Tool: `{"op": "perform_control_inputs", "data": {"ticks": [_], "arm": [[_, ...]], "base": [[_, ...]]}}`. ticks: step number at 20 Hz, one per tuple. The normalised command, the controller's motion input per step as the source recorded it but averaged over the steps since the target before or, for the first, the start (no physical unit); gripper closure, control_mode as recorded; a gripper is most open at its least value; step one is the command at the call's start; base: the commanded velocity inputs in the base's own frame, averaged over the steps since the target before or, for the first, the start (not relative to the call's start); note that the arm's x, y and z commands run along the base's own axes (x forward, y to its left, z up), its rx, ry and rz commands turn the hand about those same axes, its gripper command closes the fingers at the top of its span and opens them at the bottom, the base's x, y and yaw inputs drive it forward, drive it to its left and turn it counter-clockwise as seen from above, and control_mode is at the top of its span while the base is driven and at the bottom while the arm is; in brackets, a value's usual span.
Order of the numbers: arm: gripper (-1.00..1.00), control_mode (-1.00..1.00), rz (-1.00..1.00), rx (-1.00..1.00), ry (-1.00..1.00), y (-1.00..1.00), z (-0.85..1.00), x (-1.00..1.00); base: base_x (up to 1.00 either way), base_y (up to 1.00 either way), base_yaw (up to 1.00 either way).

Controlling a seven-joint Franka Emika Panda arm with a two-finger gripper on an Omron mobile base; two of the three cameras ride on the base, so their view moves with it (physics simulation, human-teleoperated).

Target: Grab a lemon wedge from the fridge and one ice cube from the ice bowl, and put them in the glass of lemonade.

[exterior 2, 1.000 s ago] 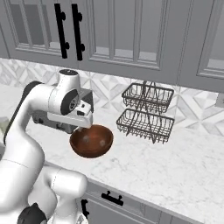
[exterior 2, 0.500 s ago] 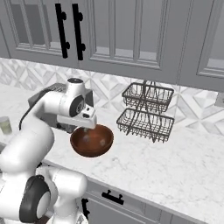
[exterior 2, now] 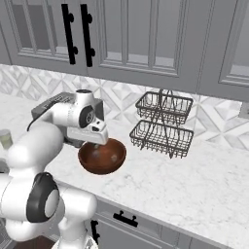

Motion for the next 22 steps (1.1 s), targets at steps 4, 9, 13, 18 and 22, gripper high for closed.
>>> {"op": "perform_control_inputs", "data": {"ticks": [4, 9, 13, 18, 22], "arm": [[-1.0, -1.0, -0.09, 0.0, 0.0, 0.0, -0.58, 0.31], [-1.0, -1.0, -0.14, 0.02, 0.0, -0.07, -0.56, 0.24], [-1.0, -1.0, -0.18, 0.06, 0.0, -0.09, -0.27, 0.25], [-1.0, -1.0, -0.09, 0.0, 0.0, 0.0, -0.02, 0.32], [-1.0, -1.0, -0.03, 0.0, 0.0, 0.01, -0.32, 0.33]], "base": [[0.0, 0.0, 0.0], [0.0, 0.0, 0.0], [0.0, 0.0, 0.0], [0.0, 0.0, 0.0], [0.0, 0.0, 0.0]]}}
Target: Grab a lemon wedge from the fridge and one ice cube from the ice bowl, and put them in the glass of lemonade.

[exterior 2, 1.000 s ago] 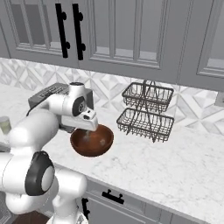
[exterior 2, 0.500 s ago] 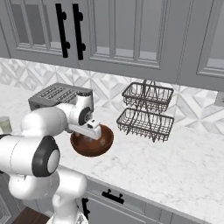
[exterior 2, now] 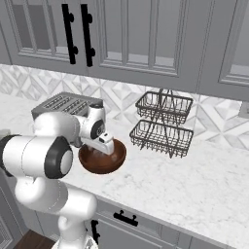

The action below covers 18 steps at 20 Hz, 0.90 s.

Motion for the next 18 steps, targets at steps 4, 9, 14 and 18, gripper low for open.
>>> {"op": "perform_control_inputs", "data": {"ticks": [4, 9, 14, 18], "arm": [[-1.0, -1.0, 0.0, 0.0, 0.0, 0.0, -0.35, 0.0], [-1.0, -1.0, 0.0, 0.0, 0.0, 0.0, -0.26, 0.0], [-1.0, -1.0, 0.0, 0.0, 0.0, -0.1, -0.06, 0.03], [-1.0, -1.0, -0.01, 0.0, 0.0, 0.0, 0.1, 0.12]], "base": [[0.0, 0.0, 0.0], [0.0, 0.0, 0.0], [0.0, 0.0, 0.0], [0.0, 0.0, 0.0]]}}
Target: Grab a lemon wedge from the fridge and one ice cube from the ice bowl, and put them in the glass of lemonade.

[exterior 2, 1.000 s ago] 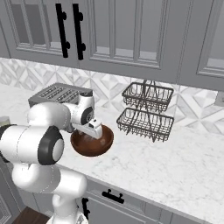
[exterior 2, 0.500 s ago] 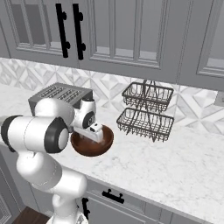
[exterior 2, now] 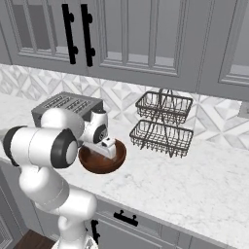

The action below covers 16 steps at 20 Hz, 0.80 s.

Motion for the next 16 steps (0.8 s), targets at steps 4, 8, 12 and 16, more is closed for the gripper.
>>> {"op": "perform_control_inputs", "data": {"ticks": [4, 8, 12, 16], "arm": [[-1.0, -1.0, 0.0, 0.0, 0.0, 0.03, 0.1, 0.08], [-1.0, -1.0, 0.0, 0.0, -0.01, 0.05, 0.02, 0.2], [-1.0, -1.0, 0.0, 0.05, 0.0, 0.03, 0.0, 0.01], [-1.0, -1.0, 0.0, 0.03, -0.02, 0.0, -0.3, 0.0]], "base": [[0.0, 0.0, 0.0], [0.0, 0.0, 0.0], [0.0, 0.0, 0.0], [0.0, 0.0, 0.0]]}}
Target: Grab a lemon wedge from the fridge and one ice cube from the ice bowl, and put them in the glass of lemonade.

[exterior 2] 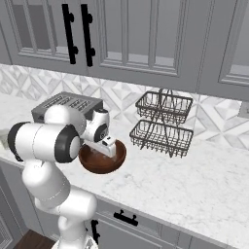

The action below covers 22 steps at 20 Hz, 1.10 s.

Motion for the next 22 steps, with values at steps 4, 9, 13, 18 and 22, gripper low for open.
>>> {"op": "perform_control_inputs", "data": {"ticks": [4, 9, 13, 18, 22], "arm": [[-1.0, -1.0, 0.0, 0.0, -0.02, -0.01, -0.67, 0.0], [-1.0, -1.0, 0.0, 0.0, -0.03, -0.22, -0.17, -0.14], [-1.0, -1.0, 0.0, 0.0, -0.13, -0.27, 0.09, -0.14], [-1.0, -1.0, 0.0, 0.0, -0.12, -0.01, -0.02, 0.06], [-1.0, -1.0, 0.0, 0.0, -0.05, 0.0, -0.3, 0.0]], "base": [[0.0, 0.0, 0.0], [0.0, 0.0, 0.0], [0.0, 0.0, 0.0], [0.0, 0.0, 0.0], [0.0, 0.0, 0.0]]}}
